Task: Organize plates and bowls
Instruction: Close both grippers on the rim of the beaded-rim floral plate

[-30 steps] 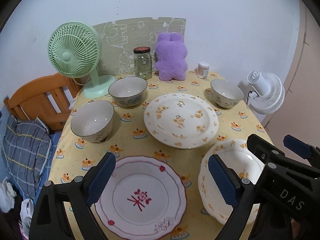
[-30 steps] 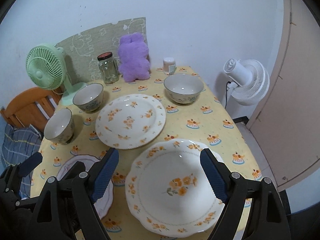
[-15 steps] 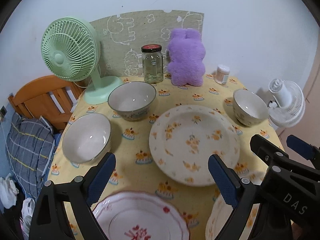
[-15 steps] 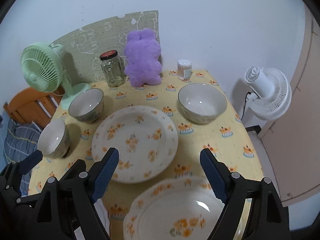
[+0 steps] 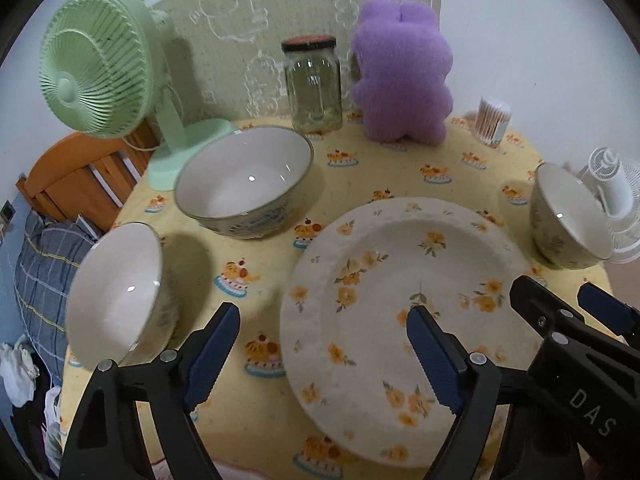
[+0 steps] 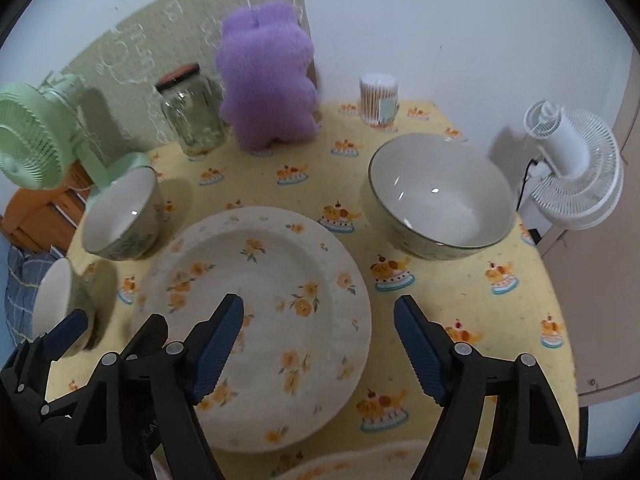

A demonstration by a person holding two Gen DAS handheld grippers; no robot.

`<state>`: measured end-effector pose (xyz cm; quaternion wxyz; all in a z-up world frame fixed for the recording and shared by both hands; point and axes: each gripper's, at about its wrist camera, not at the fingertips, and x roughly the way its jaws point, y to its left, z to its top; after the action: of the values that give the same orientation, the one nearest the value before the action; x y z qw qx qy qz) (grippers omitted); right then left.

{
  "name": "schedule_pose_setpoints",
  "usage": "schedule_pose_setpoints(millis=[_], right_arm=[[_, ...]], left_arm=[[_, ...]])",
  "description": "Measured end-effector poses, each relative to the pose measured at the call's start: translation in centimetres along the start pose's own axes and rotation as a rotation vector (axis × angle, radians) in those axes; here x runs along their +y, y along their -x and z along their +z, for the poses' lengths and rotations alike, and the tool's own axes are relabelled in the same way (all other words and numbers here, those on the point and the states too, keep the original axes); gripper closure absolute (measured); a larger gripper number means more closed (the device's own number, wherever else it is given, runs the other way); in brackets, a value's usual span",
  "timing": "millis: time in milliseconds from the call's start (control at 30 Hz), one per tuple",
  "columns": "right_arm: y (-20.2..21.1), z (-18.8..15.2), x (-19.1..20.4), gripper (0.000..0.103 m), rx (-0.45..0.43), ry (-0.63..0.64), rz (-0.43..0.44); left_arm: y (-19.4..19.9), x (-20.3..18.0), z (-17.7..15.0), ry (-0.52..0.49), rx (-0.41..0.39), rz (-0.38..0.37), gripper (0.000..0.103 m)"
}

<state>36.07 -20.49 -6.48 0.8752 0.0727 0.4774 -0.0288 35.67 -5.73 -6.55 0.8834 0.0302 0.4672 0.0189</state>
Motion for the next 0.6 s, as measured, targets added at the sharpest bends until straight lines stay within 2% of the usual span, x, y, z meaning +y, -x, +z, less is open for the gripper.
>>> schedule_pose_setpoints(millis=[233,600], right_arm=[[-4.1,0.5,-0.2,0.031,0.068,-0.012,0.001],[-6.7,0.7,-0.3,0.039,0.103,-0.009,-0.019]], left_arm=[[-3.4,-0.7,0.3,-0.014,0.059,0.005,0.024],[-5.3,-0.8,0.6,-0.022,0.115,0.0,0.03]])
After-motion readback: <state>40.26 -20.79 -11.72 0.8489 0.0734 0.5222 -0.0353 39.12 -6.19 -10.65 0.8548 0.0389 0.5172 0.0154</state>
